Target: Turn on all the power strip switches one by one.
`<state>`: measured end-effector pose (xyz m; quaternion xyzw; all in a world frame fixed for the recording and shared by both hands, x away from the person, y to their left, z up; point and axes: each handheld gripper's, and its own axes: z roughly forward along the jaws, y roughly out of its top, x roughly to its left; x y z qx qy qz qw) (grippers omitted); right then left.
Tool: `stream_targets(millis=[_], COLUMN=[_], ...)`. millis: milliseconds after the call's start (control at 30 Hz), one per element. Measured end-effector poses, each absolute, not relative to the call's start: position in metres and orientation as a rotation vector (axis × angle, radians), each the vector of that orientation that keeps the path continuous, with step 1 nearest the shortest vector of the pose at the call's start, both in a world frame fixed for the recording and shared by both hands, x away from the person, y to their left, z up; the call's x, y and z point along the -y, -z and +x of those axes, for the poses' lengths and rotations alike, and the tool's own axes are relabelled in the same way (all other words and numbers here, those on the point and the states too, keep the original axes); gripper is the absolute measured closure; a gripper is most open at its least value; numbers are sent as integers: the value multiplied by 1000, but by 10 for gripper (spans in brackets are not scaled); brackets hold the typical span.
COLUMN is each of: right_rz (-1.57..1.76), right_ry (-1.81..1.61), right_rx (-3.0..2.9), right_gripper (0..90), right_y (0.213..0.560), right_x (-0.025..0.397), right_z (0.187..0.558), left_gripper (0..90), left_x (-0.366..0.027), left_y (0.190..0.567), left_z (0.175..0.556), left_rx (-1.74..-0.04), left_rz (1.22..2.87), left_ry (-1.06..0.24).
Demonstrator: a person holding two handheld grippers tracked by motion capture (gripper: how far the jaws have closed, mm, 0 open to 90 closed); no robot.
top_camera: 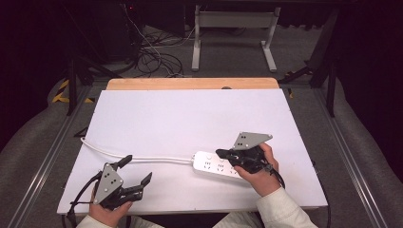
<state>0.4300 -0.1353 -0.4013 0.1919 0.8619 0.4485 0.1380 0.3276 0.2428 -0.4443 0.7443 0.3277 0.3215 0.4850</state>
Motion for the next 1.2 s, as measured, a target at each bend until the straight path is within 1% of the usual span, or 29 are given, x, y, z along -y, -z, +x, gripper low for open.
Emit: stream_targets(millis=[433, 800, 1200], right_rz=[606, 576, 647], right_ry=[-1313, -1090, -1044], right_rx=[-2618, -2594, -2648], right_gripper=[900, 900, 900], right_y=[414, 423, 439], right_x=[110, 97, 89], right_z=[450, 455, 468], left_gripper=[192, 199, 199], left_x=[-243, -243, -243], left_y=[444, 444, 444], left_z=[328, 327, 328], left_rx=[-793, -792, -798], left_rz=[1813, 1818, 1818], left_ry=[-780, -781, -772])
